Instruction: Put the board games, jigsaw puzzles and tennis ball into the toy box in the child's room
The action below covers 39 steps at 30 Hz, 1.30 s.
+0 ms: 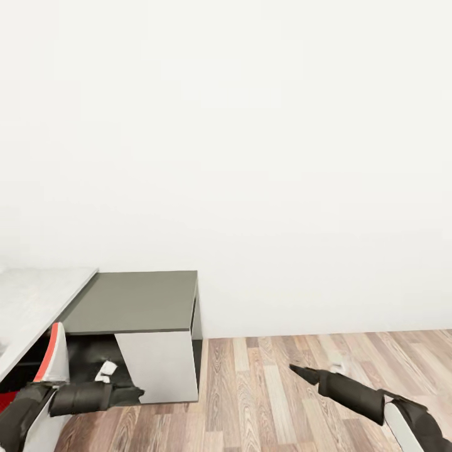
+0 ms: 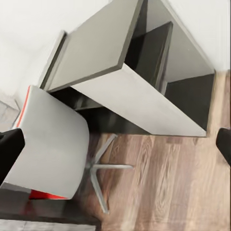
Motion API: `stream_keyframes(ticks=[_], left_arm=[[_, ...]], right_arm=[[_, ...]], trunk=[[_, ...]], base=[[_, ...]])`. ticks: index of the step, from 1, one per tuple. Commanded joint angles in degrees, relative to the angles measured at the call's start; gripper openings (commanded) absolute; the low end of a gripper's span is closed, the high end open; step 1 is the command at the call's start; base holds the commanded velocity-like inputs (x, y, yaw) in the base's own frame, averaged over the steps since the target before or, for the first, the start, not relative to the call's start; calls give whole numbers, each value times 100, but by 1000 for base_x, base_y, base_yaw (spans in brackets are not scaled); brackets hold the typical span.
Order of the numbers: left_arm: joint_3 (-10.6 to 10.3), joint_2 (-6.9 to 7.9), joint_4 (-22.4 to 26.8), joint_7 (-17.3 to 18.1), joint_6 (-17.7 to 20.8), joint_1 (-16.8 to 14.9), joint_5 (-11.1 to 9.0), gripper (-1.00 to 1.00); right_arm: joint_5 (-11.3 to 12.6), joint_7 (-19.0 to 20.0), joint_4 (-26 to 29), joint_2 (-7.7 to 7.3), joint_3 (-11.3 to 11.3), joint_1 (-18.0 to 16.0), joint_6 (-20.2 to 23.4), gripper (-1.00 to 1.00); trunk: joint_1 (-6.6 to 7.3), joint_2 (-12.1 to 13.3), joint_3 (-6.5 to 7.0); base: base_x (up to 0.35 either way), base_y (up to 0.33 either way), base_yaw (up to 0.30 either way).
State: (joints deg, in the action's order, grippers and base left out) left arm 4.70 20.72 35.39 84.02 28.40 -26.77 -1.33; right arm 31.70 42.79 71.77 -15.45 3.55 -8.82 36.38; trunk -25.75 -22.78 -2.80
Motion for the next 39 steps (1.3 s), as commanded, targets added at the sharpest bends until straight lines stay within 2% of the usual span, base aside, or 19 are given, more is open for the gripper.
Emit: stream_keyframes(ticks=[1,2,3,4,6,7,8,9,10,12,13,14,17,19,23,26,30,33,39], left_arm=[[-3,-177,-153,-288,-69,38,147,100],[-5,-268,-258,-477,-141,52,220,100],[-4,-446,-515,-943,-311,73,350,100],[-1,-525,-657,-1211,-406,81,400,100],[8,-746,-1197,-2373,-774,99,517,100],[9,-782,-1324,-2671,-857,101,535,100],[12,-856,-1563,-3250,-1012,105,558,100],[13,-895,-1703,-3588,-1108,106,568,100],[15,-960,-1953,-4193,-1297,108,582,100],[16,-1044,-2475,-5349,-1777,124,597,100],[16,-1054,-2614,-5632,-1921,137,599,100],[15,-1093,-3224,-7149,-2842,347,606,100],[14,-1110,-3388,-8046,-3410,730,581,100],[17,-1137,-3428,-8367,-3578,898,574,100],[21,-1184,-3458,-8637,-3700,1198,568,100],[22,-1199,-3466,-8695,-3697,1324,576,100],[22,-1196,-3474,-8725,-3690,1520,573,100],[22,-1178,-3477,-8735,-3700,1673,567,100],[25,-1170,-3477,-8823,-3739,1856,564,100]], right_arm=[[-1,-180,-153,90,-141,-6,0,100],[-20,-279,-244,147,-206,-6,-26,100],[-75,-520,-458,268,-324,-6,-87,100],[-110,-659,-580,326,-369,-6,-115,100],[-263,-1257,-1060,490,-481,-6,-209,100],[-291,-1399,-1169,517,-501,-6,-234,100],[-334,-1665,-1367,559,-538,-4,-297,100],[-351,-1797,-1495,579,-559,-4,-355,100],[-380,-2011,-1759,610,-603,-5,-489,100],[-448,-2301,-2413,643,-728,-5,-891,100],[-472,-2352,-2597,648,-769,-5,-1013,100],[-687,-2541,-3762,661,-997,-6,-1804,100],[-855,-2623,-4601,664,-1077,-6,-2439,100],[-904,-2648,-4938,656,-1098,-6,-2736,100],[-937,-2811,-5500,644,-1121,-5,-3139,100],[-950,-3066,-5951,658,-1175,-4,-3414,100],[-964,-3543,-6460,693,-1391,-1,-3846,100],[-954,-3908,-6713,808,-1556,-1,-4021,100],[-954,-4054,-6997,974,-1612,101,-4191,100]], trunk=[[-3,-14,-12],[-3,-14,-12],[-3,-14,-12],[-3,-14,-12],[-3,-14,-12],[-3,-14,-12],[-3,-14,-12],[-3,-14,-12],[-3,-14,-12],[-3,-14,-12],[-3,-14,-12],[-3,-14,-12],[-3,-14,-12],[-3,-14,-12],[-3,-14,-12],[-3,-14,-12],[-3,-14,-12],[-3,-14,-12],[-3,-14,-12]], base=[[0,0,0],[0,0,0],[0,0,0],[0,0,0],[0,0,0],[0,0,0],[0,0,0],[0,0,0],[0,0,0],[0,0,0],[0,0,0],[0,0,0],[0,0,0],[0,0,0],[0,0,0],[0,0,0],[0,0,0],[0,0,0],[0,0,0]])
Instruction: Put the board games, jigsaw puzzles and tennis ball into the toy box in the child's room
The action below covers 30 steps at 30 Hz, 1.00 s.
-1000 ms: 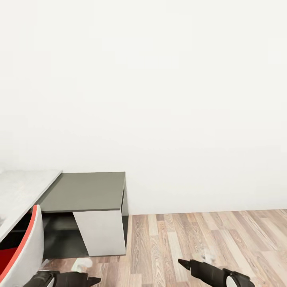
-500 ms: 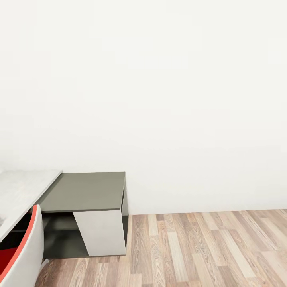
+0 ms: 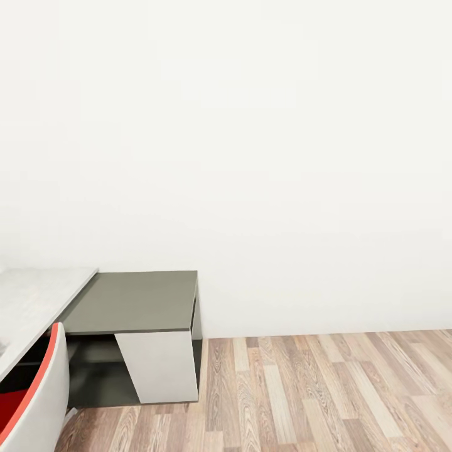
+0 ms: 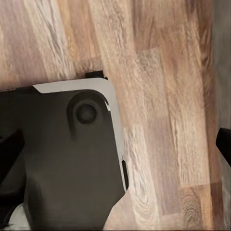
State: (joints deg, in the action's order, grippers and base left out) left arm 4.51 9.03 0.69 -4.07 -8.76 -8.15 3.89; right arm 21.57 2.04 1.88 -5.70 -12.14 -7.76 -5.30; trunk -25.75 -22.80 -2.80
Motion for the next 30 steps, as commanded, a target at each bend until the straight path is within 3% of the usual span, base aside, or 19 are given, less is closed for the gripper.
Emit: stream_keyframes(ticks=[1,6,13,17,22,30], left_arm=[[45,-7,-7,-88,-28,15,37,100],[76,-29,-7,-318,-38,45,16,100],[100,-92,-7,-369,-38,50,10,100],[102,-143,-7,-374,-38,51,9,100],[103,-228,-7,-375,-38,51,14,100],[103,-243,-7,-375,-38,51,7,100]], right_arm=[[59,13,-28,20,-47,73,-138,100],[64,1,-62,48,-51,261,-582,100],[45,-9,-72,180,-67,316,-696,100],[-116,-16,-73,228,-69,325,-706,100],[-488,-128,-73,249,-70,328,-709,100],[-610,-223,-73,253,-70,328,-710,100]], trunk=[[-4,-12,-12],[-4,-12,-12],[-4,-12,-12],[-4,-12,-16],[-4,-12,-25],[-4,-12,-39]], base=[[0,0,0],[0,0,0],[0,0,94],[0,0,248],[0,0,278],[0,0,246]])
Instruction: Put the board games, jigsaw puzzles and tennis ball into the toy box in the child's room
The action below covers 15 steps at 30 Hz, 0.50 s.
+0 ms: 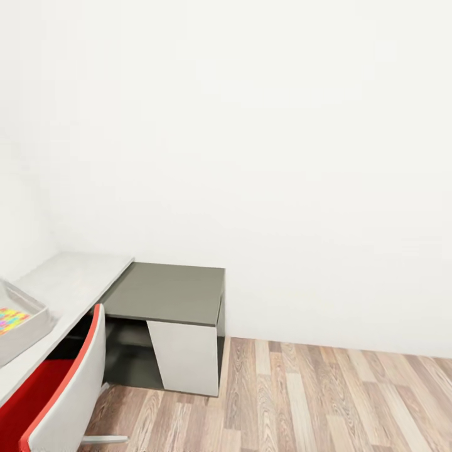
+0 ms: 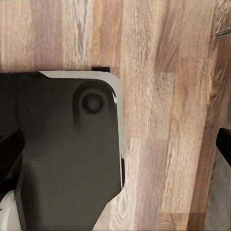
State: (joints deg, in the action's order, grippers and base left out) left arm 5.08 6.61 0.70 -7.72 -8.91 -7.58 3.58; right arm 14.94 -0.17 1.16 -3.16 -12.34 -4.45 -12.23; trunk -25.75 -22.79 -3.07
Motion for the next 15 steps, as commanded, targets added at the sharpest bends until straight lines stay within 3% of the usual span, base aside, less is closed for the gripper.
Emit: stream_keyframes(ticks=[1,15], left_arm=[[46,-1,-8,-11,-23,-6,38,100],[28,-71,1,4,-18,-6,100,100]], right_arm=[[51,-3,-2,0,-49,-4,-17,100],[74,-17,-9,-7,-41,-2,61,100]], trunk=[[-3,-12,-13],[-3,-12,-15]], base=[[0,0,96],[0,0,15]])
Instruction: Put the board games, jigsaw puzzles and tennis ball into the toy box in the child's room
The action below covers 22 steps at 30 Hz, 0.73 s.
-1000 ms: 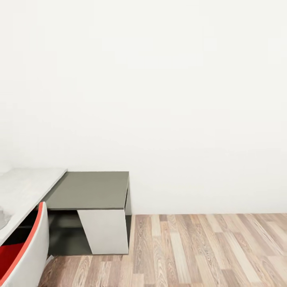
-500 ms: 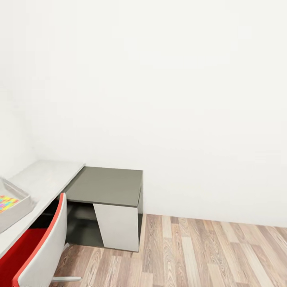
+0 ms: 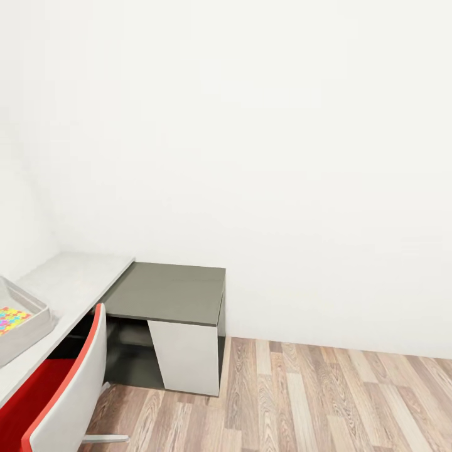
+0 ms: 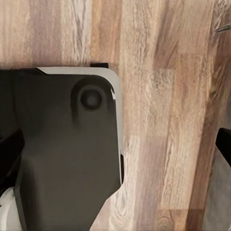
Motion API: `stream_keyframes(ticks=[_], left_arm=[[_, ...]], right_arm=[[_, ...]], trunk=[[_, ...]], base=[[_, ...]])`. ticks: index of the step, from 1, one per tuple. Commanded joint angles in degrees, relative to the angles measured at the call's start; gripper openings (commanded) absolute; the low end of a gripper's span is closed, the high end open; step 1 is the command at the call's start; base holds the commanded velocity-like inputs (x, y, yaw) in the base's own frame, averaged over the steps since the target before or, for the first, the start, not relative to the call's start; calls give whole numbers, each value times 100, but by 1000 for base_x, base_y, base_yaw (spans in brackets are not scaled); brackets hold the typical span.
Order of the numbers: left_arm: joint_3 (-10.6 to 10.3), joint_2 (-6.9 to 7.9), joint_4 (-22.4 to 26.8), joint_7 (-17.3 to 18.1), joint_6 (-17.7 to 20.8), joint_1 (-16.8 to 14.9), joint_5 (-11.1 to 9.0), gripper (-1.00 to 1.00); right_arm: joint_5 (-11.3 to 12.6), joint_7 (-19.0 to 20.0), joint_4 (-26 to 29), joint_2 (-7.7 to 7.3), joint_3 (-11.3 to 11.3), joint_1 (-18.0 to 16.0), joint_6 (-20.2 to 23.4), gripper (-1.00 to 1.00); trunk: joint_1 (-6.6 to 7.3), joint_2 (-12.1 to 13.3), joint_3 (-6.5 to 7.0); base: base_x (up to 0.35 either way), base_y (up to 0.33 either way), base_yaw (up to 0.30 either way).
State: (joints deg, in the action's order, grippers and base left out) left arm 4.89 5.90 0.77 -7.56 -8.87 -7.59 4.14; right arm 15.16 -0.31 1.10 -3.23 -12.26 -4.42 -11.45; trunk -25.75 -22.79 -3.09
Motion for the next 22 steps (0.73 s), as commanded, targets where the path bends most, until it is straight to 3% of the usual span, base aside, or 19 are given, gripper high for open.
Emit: stream_keyframes(ticks=[1,22], left_arm=[[40,-11,-7,-11,-19,-6,57,100],[56,-101,2,-9,-18,-6,46,100]], right_arm=[[50,-4,0,-4,-49,0,-19,100],[62,-4,27,14,-16,20,-85,100]], trunk=[[-3,-12,-13],[-3,-12,-13]], base=[[0,0,0],[0,0,0]])
